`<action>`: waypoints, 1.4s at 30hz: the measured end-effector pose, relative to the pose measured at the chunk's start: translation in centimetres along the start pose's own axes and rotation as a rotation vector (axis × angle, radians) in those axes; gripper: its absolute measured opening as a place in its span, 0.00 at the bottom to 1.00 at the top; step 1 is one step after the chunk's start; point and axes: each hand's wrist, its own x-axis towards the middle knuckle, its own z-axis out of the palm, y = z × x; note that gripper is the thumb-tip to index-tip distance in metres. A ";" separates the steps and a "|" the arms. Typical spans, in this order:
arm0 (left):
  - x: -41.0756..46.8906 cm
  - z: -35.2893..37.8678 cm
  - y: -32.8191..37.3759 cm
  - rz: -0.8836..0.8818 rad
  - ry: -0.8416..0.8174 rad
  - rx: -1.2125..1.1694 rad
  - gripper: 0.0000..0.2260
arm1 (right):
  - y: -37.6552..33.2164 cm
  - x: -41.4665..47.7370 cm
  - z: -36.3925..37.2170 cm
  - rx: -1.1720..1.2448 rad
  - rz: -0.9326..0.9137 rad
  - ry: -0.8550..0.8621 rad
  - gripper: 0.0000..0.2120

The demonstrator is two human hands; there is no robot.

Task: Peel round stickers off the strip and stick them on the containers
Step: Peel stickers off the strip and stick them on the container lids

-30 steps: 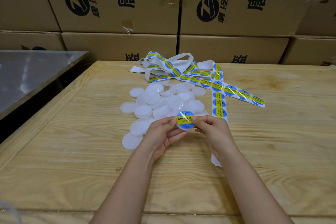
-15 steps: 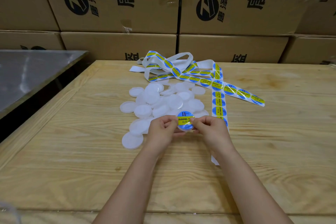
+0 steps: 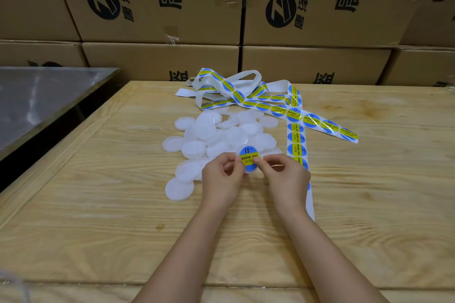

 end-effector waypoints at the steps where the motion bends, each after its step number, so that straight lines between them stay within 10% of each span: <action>1: 0.0 0.0 0.1 -0.007 0.018 -0.028 0.07 | 0.0 0.0 -0.1 0.008 0.001 0.013 0.08; 11: 0.5 -0.7 0.8 -0.223 -0.091 -0.379 0.10 | 0.0 -0.1 0.4 0.183 -0.069 -0.203 0.16; 24: -0.4 -0.1 0.7 -0.172 -0.259 -0.284 0.12 | 0.4 0.1 0.4 0.097 -0.022 0.085 0.14; 42: 0.5 -0.8 0.8 -0.208 -0.173 -0.283 0.07 | 0.1 -0.3 -0.5 0.138 -0.147 -0.337 0.17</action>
